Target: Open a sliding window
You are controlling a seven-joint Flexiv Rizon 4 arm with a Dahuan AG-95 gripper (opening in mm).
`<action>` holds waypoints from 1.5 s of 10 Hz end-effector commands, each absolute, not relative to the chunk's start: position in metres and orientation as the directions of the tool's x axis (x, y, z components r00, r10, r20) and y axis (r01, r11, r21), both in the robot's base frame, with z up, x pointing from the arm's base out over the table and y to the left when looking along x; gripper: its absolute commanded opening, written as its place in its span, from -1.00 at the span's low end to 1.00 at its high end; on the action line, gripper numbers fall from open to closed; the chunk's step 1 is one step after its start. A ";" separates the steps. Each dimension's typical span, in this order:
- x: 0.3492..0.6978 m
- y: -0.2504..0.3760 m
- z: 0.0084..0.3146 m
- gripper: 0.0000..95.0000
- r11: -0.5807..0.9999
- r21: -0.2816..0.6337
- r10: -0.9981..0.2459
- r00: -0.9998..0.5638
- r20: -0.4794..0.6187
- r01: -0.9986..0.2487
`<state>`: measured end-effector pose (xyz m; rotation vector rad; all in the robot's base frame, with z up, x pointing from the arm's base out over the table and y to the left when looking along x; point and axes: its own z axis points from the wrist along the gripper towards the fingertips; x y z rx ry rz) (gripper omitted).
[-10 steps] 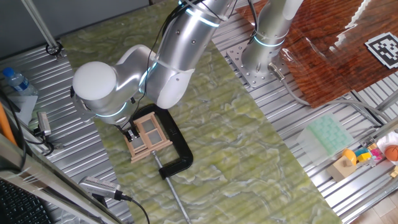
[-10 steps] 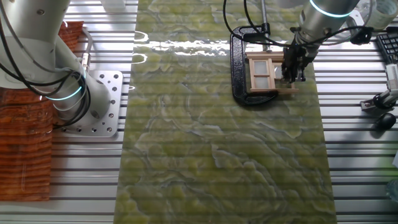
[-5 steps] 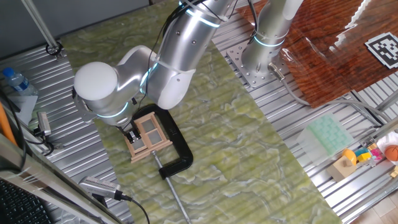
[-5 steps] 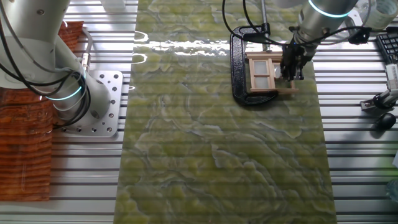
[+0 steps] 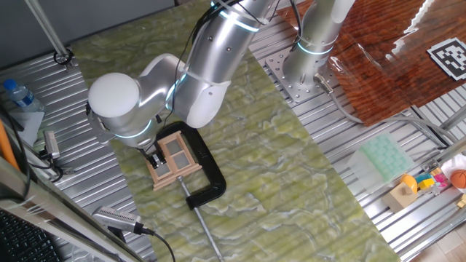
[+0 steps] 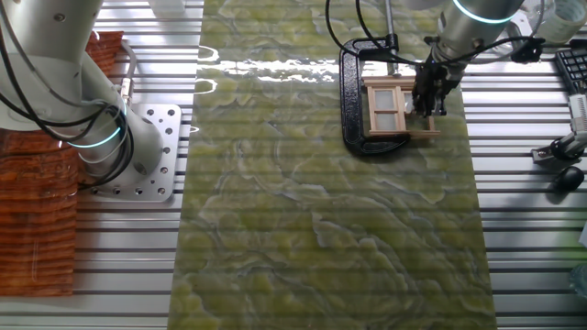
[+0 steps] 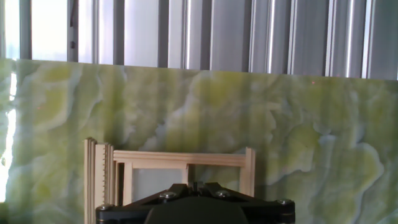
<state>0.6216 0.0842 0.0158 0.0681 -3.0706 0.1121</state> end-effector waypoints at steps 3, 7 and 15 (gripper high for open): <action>0.622 0.090 0.019 -1.00 0.997 -0.060 -0.037 -0.997 0.070 -0.041; 0.622 0.090 0.019 -1.00 0.997 -0.066 -0.034 -0.997 0.072 -0.039; 0.624 0.078 0.055 -1.00 0.995 -0.072 -0.060 -0.996 0.069 -0.065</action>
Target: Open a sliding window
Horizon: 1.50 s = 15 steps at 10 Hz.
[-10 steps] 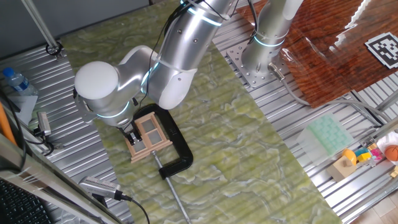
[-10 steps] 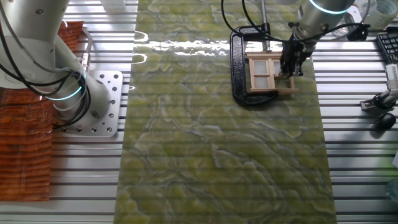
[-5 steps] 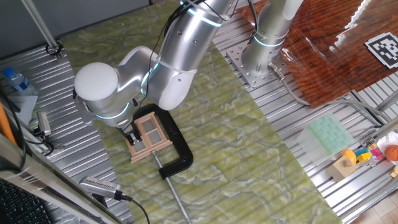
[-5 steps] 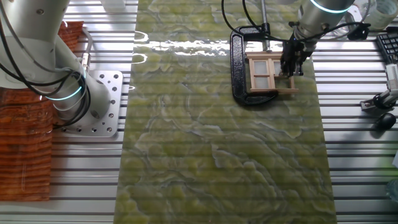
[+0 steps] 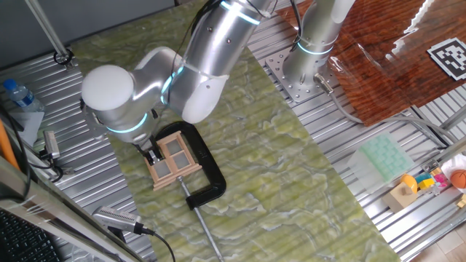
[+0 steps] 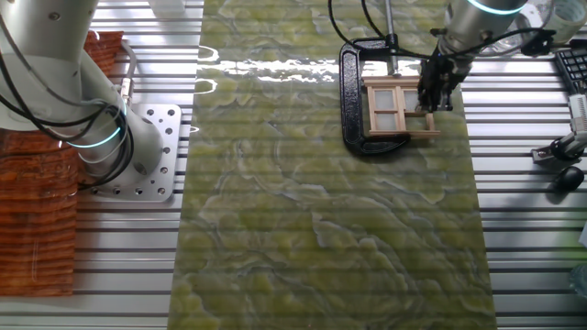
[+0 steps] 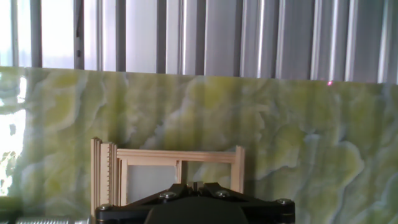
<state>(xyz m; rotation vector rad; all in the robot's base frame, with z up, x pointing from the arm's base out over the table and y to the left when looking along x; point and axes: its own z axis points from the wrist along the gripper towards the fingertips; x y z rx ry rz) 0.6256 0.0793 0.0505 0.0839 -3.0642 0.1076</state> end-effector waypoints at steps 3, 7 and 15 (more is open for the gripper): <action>0.624 0.064 0.079 -1.00 0.994 -0.048 -0.093 -0.993 0.071 -0.096; 0.619 0.048 0.102 -1.00 0.993 -0.009 -0.121 -0.991 0.062 -0.122; 0.618 0.049 0.103 -1.00 0.994 0.022 -0.111 -0.993 0.045 -0.110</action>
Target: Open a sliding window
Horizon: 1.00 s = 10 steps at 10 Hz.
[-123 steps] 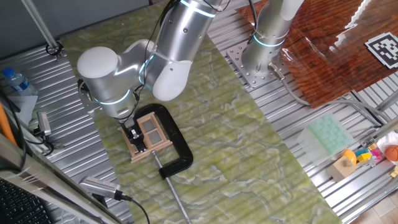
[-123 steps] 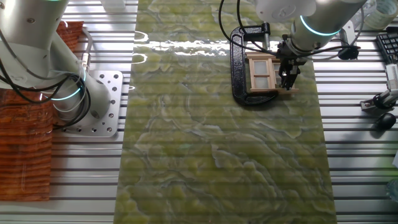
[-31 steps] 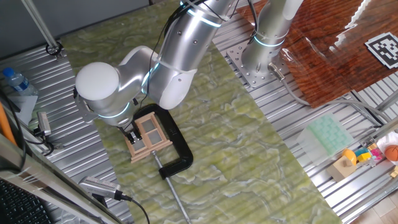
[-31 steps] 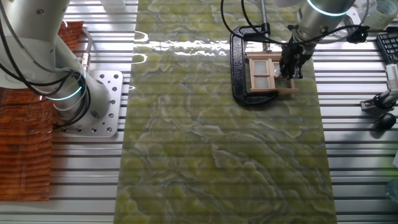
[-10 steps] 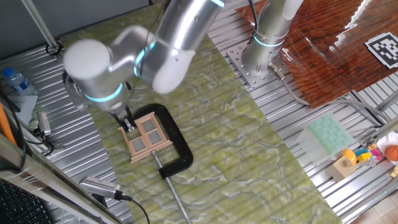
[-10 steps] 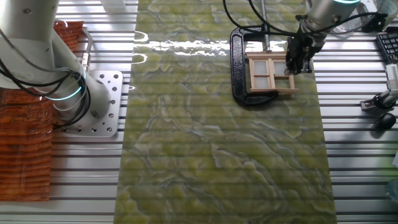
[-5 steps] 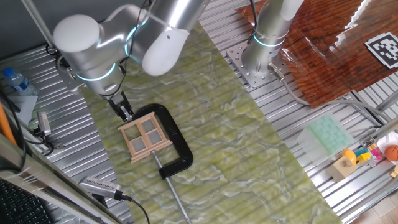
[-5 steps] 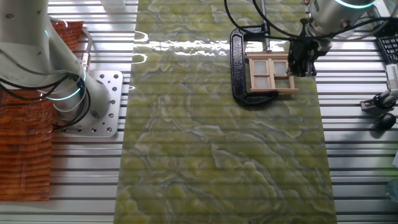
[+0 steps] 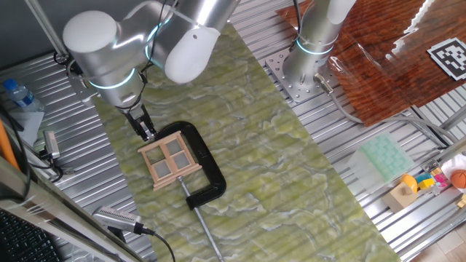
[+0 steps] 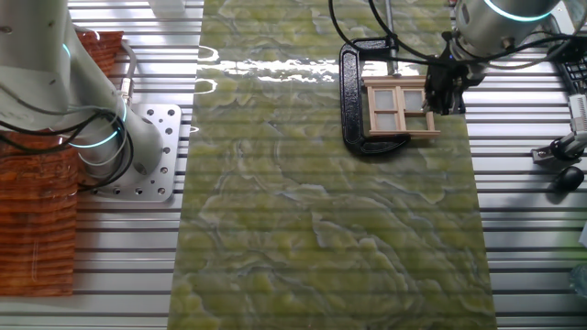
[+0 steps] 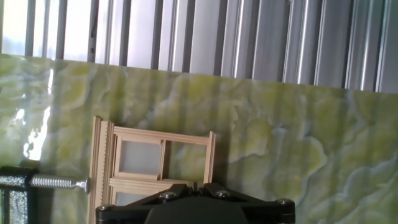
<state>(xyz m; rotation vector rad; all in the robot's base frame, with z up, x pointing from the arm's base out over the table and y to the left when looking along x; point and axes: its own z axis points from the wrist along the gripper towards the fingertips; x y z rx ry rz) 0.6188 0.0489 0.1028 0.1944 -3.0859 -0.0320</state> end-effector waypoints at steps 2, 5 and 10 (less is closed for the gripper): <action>0.618 0.049 0.103 -1.00 0.994 0.023 -0.112 -0.993 0.045 -0.112; 0.618 0.049 0.104 -1.00 0.993 0.020 -0.120 -0.992 0.047 -0.119; 0.618 0.049 0.104 -1.00 0.992 0.018 -0.125 -0.991 0.045 -0.124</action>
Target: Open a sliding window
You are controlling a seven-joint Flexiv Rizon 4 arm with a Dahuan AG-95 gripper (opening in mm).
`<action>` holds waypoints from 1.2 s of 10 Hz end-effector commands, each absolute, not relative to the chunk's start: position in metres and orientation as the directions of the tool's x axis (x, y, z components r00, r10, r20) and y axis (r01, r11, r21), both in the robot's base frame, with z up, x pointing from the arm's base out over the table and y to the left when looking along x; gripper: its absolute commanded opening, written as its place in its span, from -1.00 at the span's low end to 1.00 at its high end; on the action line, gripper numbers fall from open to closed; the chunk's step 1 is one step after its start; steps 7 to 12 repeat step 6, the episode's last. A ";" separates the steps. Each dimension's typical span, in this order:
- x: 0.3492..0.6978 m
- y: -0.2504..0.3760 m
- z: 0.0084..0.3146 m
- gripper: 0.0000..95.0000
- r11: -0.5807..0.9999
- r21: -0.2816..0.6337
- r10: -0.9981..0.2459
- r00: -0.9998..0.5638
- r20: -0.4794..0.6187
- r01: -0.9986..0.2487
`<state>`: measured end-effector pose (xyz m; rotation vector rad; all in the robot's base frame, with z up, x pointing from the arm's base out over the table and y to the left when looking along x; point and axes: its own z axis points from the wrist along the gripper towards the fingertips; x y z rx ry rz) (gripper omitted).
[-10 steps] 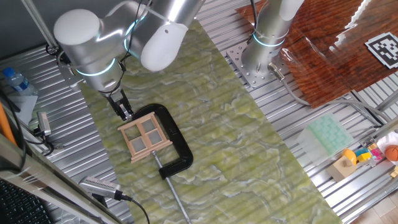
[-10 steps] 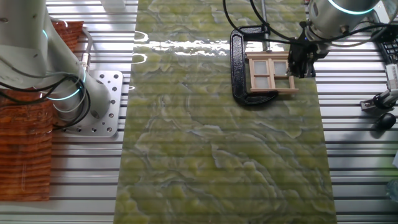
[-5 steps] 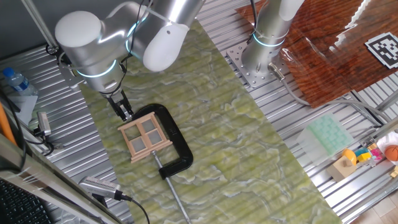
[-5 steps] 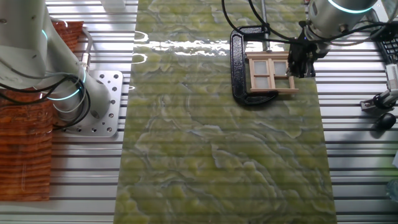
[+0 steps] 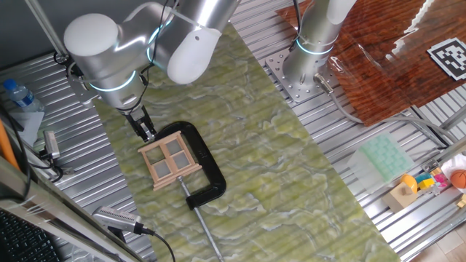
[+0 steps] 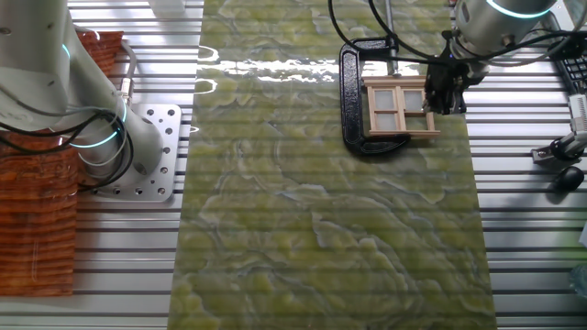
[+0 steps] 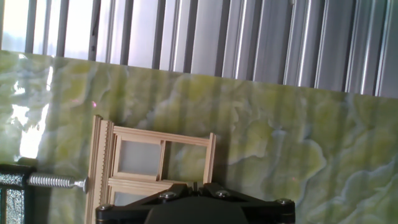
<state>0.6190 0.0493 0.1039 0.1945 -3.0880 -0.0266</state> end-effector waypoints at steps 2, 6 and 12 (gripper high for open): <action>0.618 0.049 0.104 -1.00 0.992 0.018 -0.123 -0.991 0.045 -0.122; 0.618 0.049 0.104 -1.00 0.991 0.018 -0.133 -0.990 0.044 -0.132; 0.618 0.049 0.104 -1.00 0.991 0.018 -0.133 -0.990 0.044 -0.132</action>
